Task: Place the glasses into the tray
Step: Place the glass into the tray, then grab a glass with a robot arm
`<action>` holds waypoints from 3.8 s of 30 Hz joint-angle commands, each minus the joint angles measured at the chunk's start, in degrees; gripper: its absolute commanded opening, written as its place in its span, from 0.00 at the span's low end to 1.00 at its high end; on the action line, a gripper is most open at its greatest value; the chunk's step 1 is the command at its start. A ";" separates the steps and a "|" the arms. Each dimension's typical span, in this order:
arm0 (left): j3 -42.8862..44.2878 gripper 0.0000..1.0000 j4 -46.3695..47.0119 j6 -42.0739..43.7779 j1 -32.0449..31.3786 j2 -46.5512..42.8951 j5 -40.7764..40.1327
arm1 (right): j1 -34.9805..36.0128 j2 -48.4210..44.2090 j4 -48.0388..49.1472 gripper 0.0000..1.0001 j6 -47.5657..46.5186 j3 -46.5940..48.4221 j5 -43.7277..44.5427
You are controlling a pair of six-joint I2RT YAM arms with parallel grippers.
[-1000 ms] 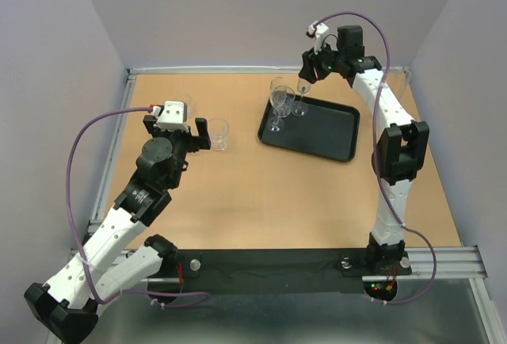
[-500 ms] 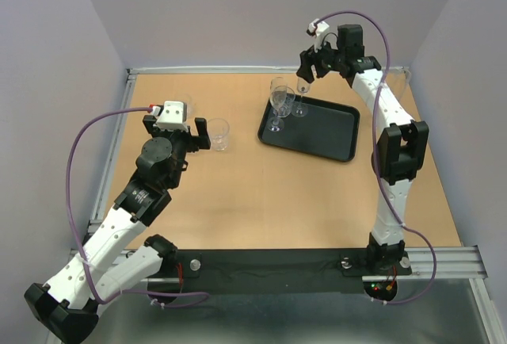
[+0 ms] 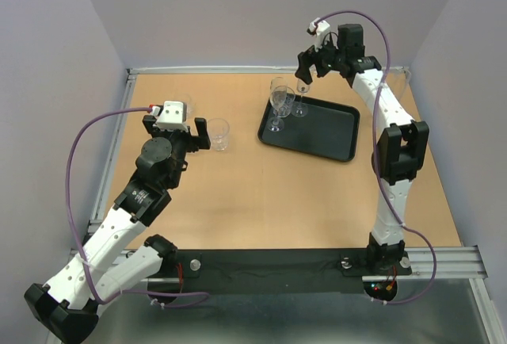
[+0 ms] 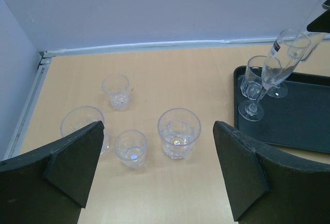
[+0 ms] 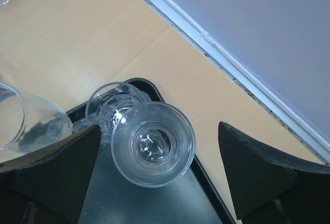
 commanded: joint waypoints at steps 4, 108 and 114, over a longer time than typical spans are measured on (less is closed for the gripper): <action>-0.52 0.99 3.28 0.77 0.32 -1.13 -0.50 | -0.26 -8.31 3.29 1.00 -0.51 -1.51 1.75; -0.08 0.99 3.37 0.24 0.41 -3.50 3.55 | -24.34 -19.65 20.16 0.94 25.24 -28.50 29.61; -0.17 0.99 3.37 0.15 0.41 -3.50 3.55 | -24.34 -19.83 20.69 0.84 24.18 -29.02 29.52</action>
